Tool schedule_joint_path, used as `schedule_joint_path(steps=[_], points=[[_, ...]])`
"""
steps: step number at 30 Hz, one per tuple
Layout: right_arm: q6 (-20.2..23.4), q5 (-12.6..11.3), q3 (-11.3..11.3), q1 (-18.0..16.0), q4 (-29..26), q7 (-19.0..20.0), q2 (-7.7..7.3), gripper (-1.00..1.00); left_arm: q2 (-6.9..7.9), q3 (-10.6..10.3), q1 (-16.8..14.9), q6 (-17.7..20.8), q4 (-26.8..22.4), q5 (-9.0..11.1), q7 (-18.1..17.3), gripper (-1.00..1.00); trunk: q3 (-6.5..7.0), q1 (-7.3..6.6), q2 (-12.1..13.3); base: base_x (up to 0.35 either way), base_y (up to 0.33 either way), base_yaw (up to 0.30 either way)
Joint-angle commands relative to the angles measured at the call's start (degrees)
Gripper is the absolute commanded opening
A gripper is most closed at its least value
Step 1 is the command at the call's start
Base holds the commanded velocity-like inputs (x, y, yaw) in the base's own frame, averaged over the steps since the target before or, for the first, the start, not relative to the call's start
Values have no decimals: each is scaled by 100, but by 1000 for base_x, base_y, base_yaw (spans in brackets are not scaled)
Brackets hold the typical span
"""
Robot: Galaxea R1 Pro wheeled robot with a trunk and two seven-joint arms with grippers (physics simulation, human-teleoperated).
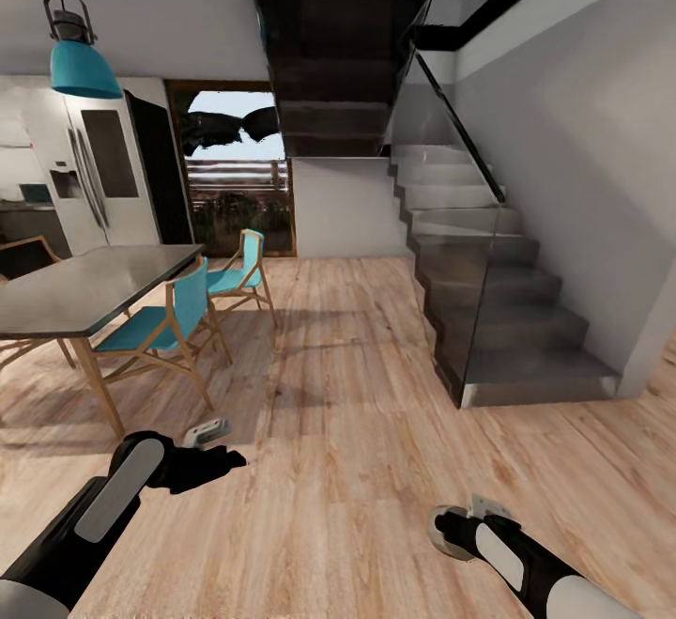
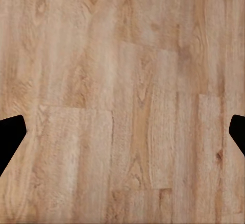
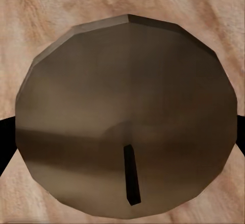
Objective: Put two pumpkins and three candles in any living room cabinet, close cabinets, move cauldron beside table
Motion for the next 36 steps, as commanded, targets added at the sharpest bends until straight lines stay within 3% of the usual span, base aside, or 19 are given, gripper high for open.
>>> schedule_joint_path(steps=[1,36], points=[[16,-53,43,-3,-22,-51,-9,-100,3,-14,-7,-2,-1,58,60,100,-6,0,-4,0,0,287],[16,-53,43,-5,-23,-47,-9,-100,7,-8,-7,-2,43,58,51,100,-6,0,-4,0,0,287]])
